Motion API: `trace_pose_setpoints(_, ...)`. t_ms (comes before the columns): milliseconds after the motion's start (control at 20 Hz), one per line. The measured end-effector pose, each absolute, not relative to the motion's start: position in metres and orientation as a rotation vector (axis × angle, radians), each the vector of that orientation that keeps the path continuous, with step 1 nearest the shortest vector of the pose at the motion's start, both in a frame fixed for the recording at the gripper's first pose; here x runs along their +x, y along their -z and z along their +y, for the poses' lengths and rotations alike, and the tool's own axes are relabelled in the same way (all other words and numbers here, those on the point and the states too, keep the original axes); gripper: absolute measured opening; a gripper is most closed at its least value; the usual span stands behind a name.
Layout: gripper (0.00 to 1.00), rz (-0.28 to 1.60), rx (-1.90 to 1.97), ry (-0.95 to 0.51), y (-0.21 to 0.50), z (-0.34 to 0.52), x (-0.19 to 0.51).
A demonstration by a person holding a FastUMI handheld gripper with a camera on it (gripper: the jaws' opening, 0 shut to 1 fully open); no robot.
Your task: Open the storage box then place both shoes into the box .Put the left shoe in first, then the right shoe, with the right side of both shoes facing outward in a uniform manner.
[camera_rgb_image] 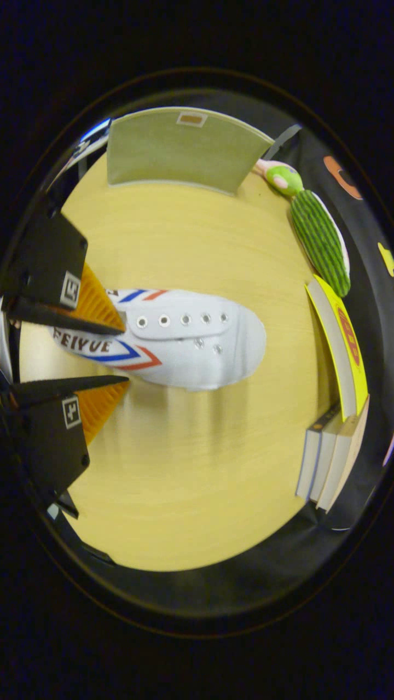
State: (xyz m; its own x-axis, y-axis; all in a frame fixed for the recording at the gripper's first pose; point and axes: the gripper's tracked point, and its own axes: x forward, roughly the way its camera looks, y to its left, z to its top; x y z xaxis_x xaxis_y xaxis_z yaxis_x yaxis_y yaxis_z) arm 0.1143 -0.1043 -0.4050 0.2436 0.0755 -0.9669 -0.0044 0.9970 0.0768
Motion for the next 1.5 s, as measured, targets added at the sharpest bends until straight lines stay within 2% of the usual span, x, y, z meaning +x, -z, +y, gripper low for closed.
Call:
trace_pose_setpoints(50,0.37,1.334,0.058,-0.061,0.405,-0.106,0.114)
trace_pose_setpoints(200,0.30,1.294,0.048,-0.077,0.399,-0.107,0.113)
trace_pose_setpoints(250,0.26,1.290,0.046,-0.081,0.394,-0.106,0.113)
trace_pose_setpoints(300,0.16,1.287,0.071,-0.080,0.391,-0.104,0.110)
trace_pose_setpoints(400,0.13,1.316,0.122,-0.123,0.383,-0.091,0.097)
trace_pose_setpoints(950,0.11,1.150,0.201,-0.164,0.283,-0.034,0.104)
trace_pose_setpoints(1250,0.11,1.039,0.209,-0.206,0.234,0.039,0.112)
trace_pose_setpoints(1500,0.11,1.017,0.285,-0.258,0.220,0.116,0.105)
